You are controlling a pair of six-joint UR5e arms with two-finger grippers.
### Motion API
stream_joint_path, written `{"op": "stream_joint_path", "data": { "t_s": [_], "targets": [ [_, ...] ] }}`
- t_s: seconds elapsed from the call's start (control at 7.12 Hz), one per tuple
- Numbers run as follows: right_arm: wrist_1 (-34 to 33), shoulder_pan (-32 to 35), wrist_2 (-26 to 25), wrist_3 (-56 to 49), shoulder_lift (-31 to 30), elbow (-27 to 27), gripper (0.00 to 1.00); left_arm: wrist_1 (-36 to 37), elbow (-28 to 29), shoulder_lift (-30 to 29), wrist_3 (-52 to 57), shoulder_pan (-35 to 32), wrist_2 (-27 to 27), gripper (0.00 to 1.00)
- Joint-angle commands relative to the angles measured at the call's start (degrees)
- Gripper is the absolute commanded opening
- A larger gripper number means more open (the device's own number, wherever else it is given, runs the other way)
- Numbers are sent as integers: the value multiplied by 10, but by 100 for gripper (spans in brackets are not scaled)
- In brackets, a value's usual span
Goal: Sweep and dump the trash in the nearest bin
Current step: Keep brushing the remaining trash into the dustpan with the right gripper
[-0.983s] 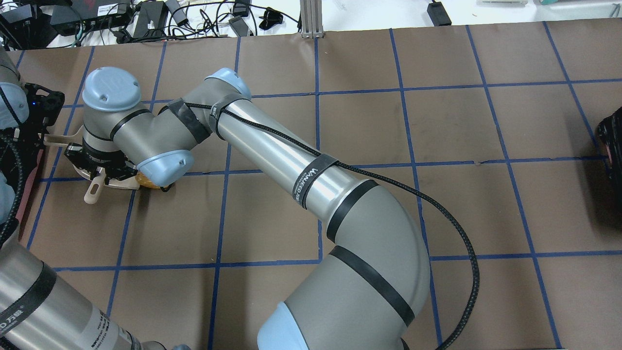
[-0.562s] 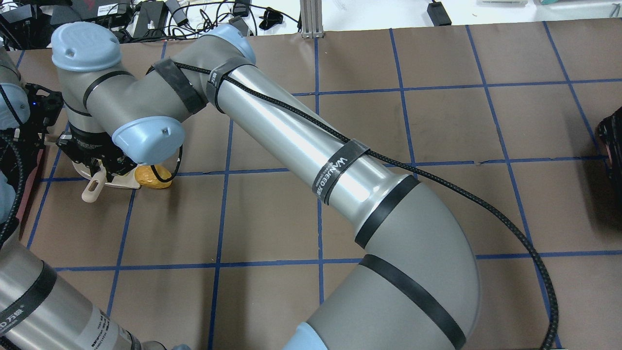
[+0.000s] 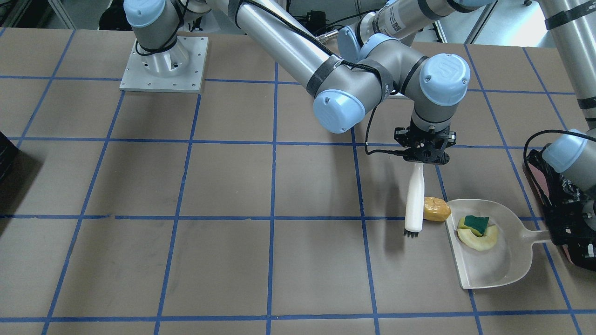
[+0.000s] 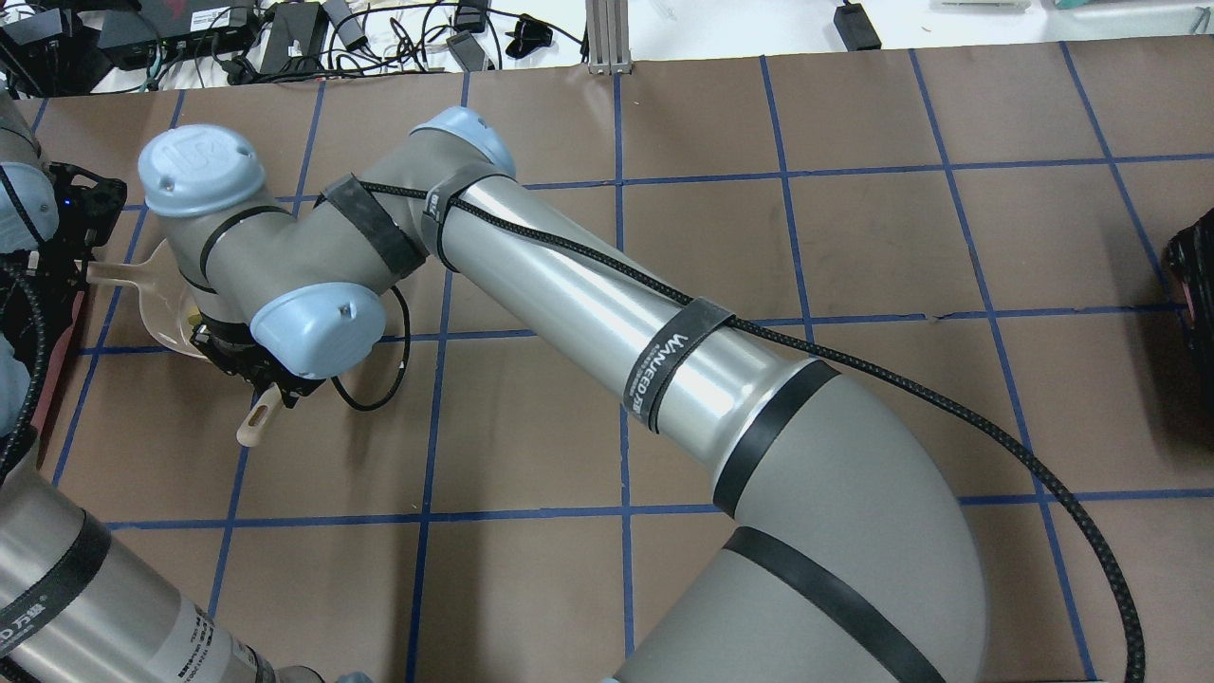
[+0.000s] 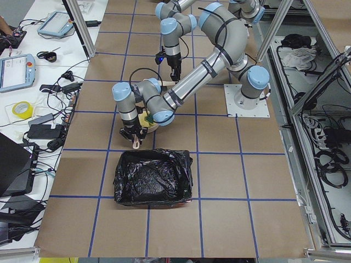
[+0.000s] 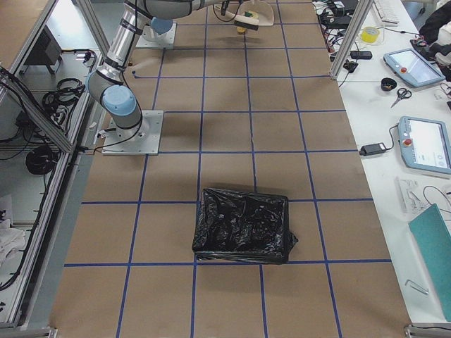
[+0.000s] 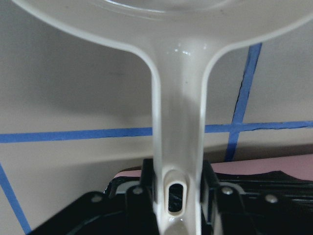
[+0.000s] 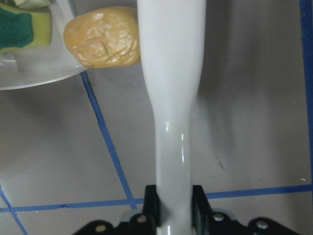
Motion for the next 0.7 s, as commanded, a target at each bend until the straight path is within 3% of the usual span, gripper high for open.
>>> {"op": "stream_joint_path", "data": {
  "t_s": [0.0,0.56],
  "targets": [
    [-29,4,-3,69,-33,65,0,0,0,0,0,1,1,0],
    [-122,25,-28,205,27,47,0,0,0,-1,0,0,1,0]
  ]
}}
